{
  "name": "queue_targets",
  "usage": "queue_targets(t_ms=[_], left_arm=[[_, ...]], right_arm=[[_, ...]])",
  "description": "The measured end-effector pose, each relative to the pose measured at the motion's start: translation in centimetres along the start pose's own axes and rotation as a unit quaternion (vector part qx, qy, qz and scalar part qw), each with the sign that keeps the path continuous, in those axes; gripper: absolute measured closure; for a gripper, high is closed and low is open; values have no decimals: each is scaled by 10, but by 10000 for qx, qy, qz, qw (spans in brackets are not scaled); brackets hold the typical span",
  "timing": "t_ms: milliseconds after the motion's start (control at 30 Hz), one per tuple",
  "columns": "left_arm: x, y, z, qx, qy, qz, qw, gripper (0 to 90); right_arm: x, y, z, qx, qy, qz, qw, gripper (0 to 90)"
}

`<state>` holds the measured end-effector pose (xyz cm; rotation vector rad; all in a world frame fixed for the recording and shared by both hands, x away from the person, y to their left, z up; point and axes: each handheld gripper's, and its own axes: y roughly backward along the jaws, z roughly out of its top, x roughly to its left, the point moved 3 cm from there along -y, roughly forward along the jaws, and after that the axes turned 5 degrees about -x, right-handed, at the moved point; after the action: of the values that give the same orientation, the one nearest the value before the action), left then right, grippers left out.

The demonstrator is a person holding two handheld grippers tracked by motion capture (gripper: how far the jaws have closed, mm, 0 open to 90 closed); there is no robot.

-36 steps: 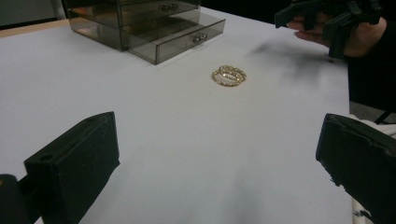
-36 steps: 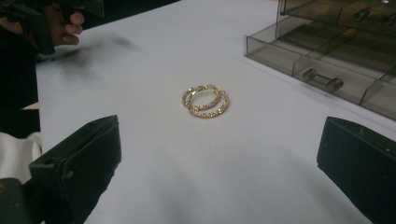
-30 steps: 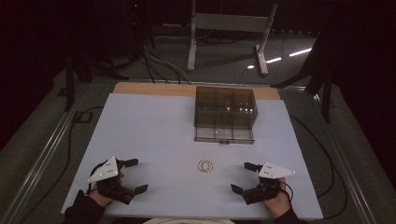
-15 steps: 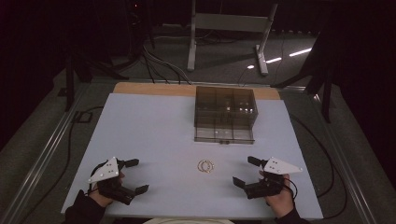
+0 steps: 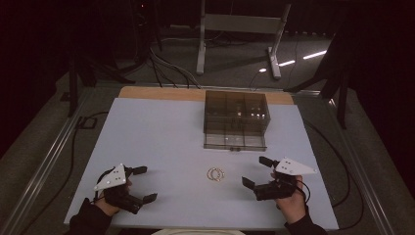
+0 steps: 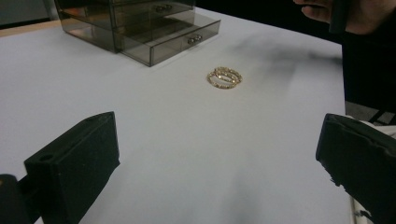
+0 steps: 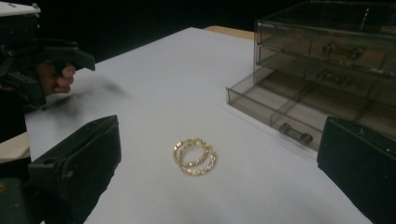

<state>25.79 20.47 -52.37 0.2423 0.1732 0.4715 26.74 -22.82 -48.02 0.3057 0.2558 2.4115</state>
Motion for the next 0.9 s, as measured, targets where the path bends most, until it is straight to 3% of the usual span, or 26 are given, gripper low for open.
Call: queue_targets(t_ms=[233, 600, 900], left_arm=[[0, -1, 0, 5, 2, -15, 10000, 5], [0, 0, 1, -19, 9, -8, 10000, 5], [0, 0, 1, -26, 25, -24, 10000, 5]], right_arm=[[8, -15, 6, 30, 197, 177, 9996, 0], [19, -47, 5, 314, 218, 544, 9978, 0], [24, -66, 2, 382, 345, 768, 9957, 0]])
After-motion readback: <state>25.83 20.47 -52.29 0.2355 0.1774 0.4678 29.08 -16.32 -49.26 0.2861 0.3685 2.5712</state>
